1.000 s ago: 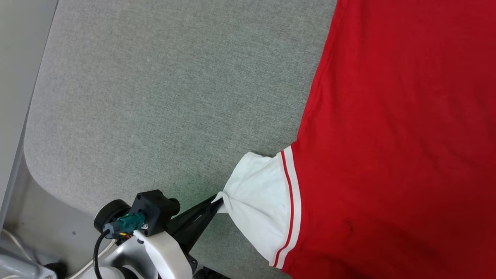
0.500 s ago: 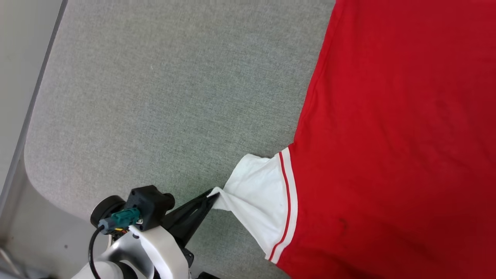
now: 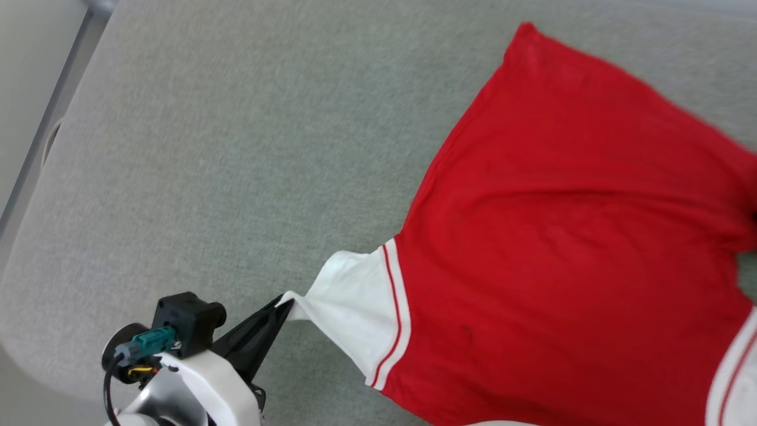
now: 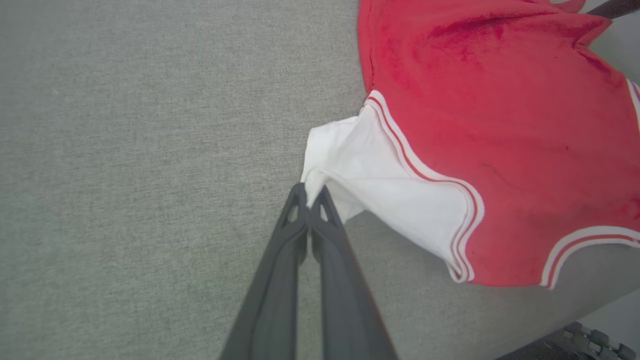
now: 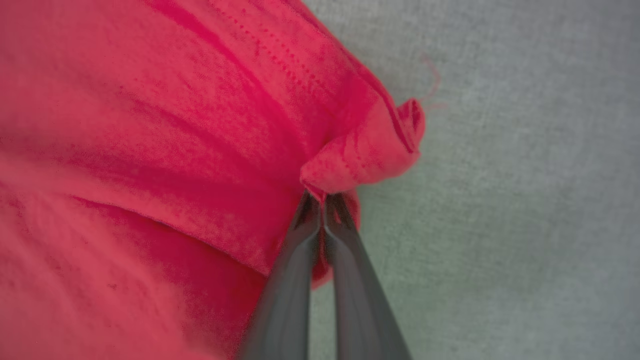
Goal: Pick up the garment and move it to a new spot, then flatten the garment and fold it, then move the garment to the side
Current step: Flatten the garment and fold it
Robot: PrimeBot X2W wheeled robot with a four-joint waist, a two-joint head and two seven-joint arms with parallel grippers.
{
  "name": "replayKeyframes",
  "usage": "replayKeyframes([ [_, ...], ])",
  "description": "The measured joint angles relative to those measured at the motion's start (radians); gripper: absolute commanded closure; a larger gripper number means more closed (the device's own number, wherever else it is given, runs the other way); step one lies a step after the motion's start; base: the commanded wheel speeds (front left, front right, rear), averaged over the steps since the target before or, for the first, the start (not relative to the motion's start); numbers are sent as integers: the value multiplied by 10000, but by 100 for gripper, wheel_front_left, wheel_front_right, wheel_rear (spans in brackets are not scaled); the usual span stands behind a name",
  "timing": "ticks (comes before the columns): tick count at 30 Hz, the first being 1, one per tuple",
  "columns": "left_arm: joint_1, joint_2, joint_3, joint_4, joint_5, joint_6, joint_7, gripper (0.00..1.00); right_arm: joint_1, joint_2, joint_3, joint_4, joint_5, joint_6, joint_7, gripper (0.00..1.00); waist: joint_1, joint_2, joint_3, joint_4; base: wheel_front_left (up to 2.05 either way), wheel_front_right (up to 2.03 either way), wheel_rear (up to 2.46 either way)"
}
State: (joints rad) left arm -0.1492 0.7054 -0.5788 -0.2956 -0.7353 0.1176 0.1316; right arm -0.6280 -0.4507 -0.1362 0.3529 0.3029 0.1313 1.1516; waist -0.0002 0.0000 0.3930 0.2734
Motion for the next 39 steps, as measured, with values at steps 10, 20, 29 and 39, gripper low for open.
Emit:
replayKeyframes([
  [10,705,90,48,178,-173,416,-173,100,2667,96,115,-1053,1250,0,-384,100,-1,0,-1587,-1050,0,0,0],
  [20,1266,-357,-29,403,-349,692,-623,100,5714,723,-738,-2698,1714,0,-410,100,-1,0,-2700,-1685,0,0,0],
  [29,1409,-593,-102,476,-380,794,-819,100,6896,1267,-895,-3149,1555,0,-690,100,0,0,-2882,-1931,0,0,0],
  [39,1403,-491,-81,288,-376,788,-803,100,6286,803,-577,-3850,2320,0,-665,0,1,0,-2705,-1780,0,0,0],
])
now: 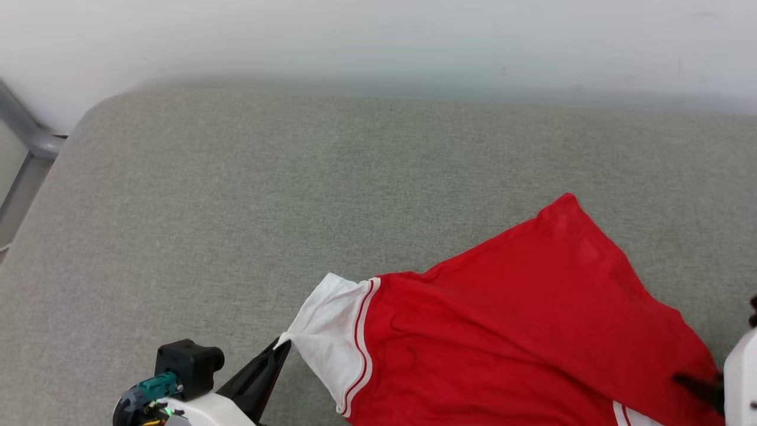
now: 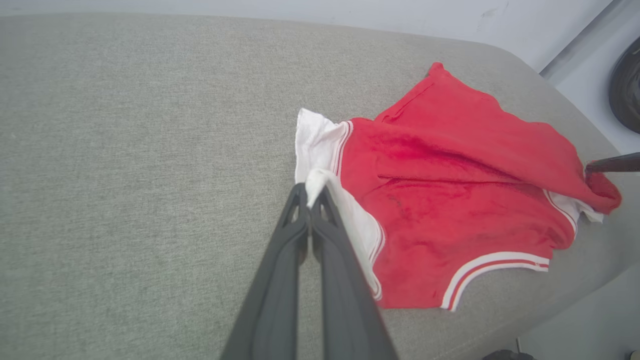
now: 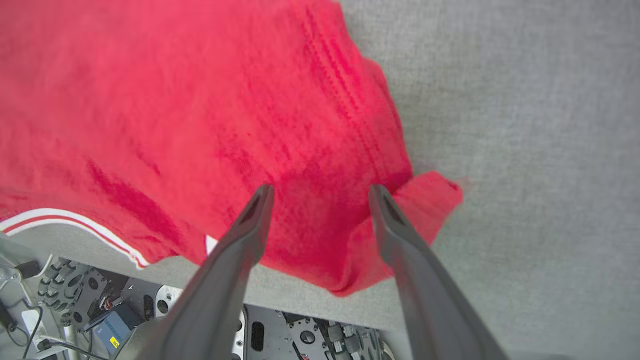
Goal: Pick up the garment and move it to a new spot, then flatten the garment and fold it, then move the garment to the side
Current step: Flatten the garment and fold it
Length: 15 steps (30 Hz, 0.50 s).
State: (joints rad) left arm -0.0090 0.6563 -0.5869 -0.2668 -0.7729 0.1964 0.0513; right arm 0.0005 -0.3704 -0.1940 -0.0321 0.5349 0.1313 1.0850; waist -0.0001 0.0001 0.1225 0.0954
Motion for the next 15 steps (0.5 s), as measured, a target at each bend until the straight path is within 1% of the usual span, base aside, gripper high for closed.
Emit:
replayKeyframes([
  [4,-90,-6,-19,-82,31,-31,-4,100,-788,-362,127,-690,257,-2,337,0,1,0,240,151,0,0,0],
  [8,-296,-15,-61,-188,146,-94,-17,100,-1830,-437,403,-1083,249,-2,796,0,1,0,629,363,0,0,0],
  [11,-503,-6,-123,-303,267,-180,-12,100,-2713,-412,650,-1055,-123,-2,1060,0,2,0,976,598,0,0,0],
  [15,-780,-27,-236,-420,428,-295,21,100,-3659,-456,859,-633,-514,-2,1346,0,2,0,1440,1037,0,0,0],
])
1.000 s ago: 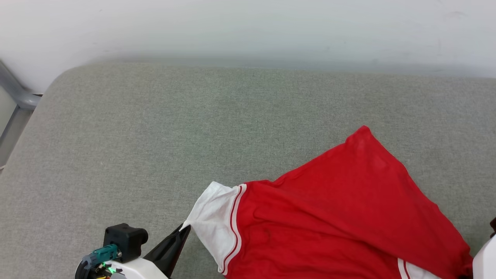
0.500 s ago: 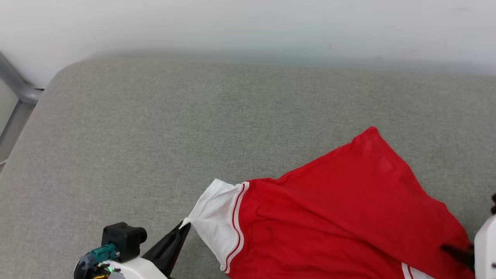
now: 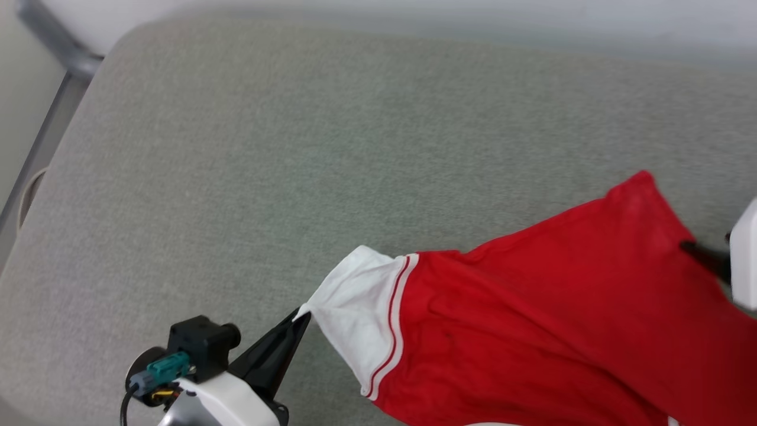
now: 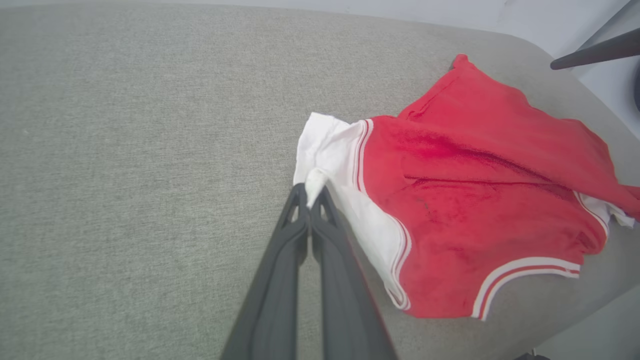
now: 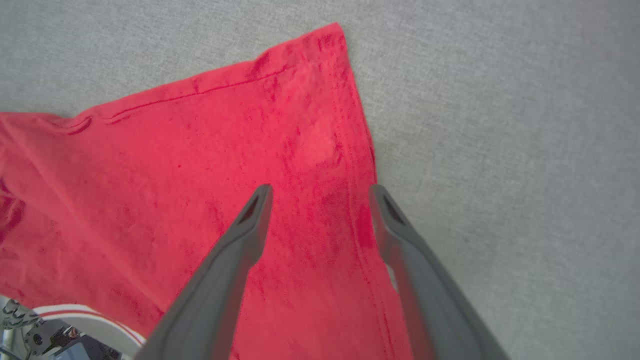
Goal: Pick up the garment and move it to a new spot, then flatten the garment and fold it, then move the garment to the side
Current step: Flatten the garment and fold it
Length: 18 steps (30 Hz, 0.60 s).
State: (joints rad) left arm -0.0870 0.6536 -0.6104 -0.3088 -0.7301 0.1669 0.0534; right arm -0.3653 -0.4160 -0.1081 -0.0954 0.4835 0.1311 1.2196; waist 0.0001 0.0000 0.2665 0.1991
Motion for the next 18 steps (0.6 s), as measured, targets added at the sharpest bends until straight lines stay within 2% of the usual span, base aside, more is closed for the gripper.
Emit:
replayKeyframes([
  [8,-500,-393,-337,107,159,-305,-6,100,-1517,-403,328,1377,-844,0,90,0,2,0,818,994,0,0,0],
  [18,-833,-606,-527,299,232,-520,-56,100,-1956,-449,245,2602,-1350,0,-136,0,0,0,1385,1854,0,0,0],
])
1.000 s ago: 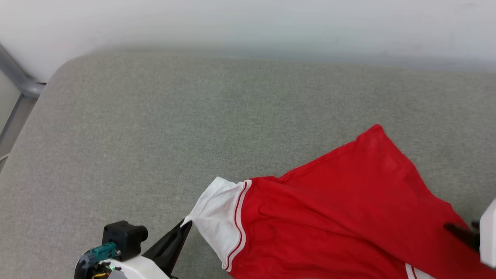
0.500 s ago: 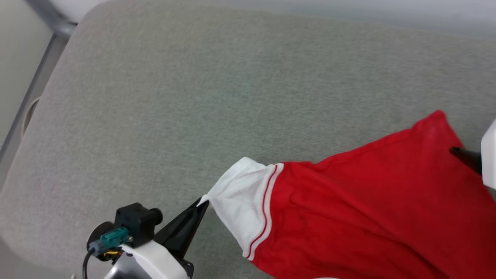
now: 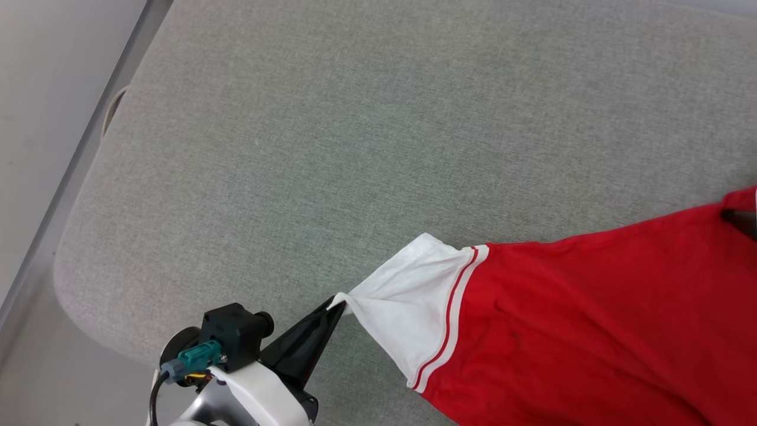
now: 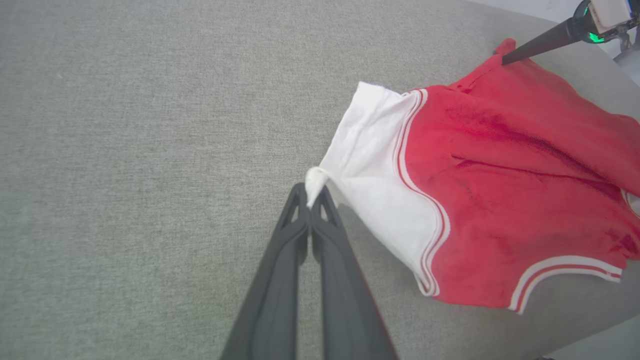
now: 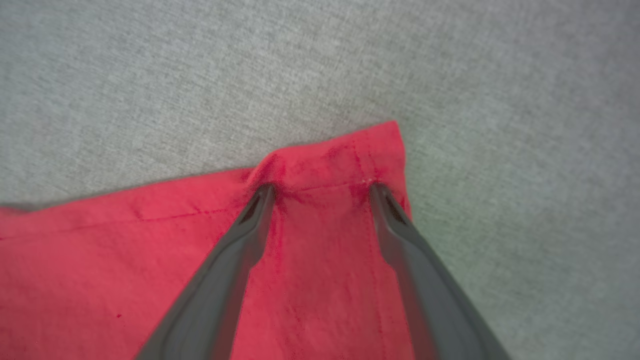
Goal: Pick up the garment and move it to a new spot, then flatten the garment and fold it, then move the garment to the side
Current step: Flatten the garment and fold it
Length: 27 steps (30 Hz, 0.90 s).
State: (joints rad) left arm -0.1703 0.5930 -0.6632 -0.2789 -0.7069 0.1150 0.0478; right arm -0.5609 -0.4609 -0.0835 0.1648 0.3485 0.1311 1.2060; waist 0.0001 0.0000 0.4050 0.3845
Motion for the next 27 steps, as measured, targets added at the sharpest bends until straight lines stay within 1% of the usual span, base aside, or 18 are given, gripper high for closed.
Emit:
replayKeyframes([
  [6,-48,-90,-111,84,13,-54,-27,100,-90,54,-50,514,-155,0,-443,0,-1,0,159,182,0,0,0],
  [7,-62,-90,-113,104,13,-65,-25,100,-99,46,-10,593,-155,0,-499,2,-1,0,176,198,0,0,0],
  [8,-91,-90,-115,123,12,-65,-19,100,-103,42,25,646,-155,0,-573,2,-2,0,188,209,0,0,0],
  [9,-131,-88,-113,132,12,-67,0,100,-113,44,42,708,-140,0,-696,29,-2,0,195,217,0,0,0],
  [10,-163,-86,-109,142,12,-79,4,100,-128,65,46,786,-100,0,-830,74,-2,0,195,218,0,0,0],
  [11,-183,-84,-104,150,12,-81,4,100,-141,79,52,861,-58,0,-986,100,-2,0,191,214,0,0,0],
  [19,-184,-35,-50,245,-15,-33,-29,100,-370,96,600,1622,188,0,-2347,100,-1,0,-138,26,0,0,0],
  [24,-179,71,88,228,-17,82,-75,100,-529,40,909,2082,464,0,-3331,100,-1,1,-600,-210,0,0,0],
  [27,-179,240,196,174,-4,134,-82,100,-714,-23,995,2284,596,0,-4033,100,-1,0,-966,-387,0,0,0],
])
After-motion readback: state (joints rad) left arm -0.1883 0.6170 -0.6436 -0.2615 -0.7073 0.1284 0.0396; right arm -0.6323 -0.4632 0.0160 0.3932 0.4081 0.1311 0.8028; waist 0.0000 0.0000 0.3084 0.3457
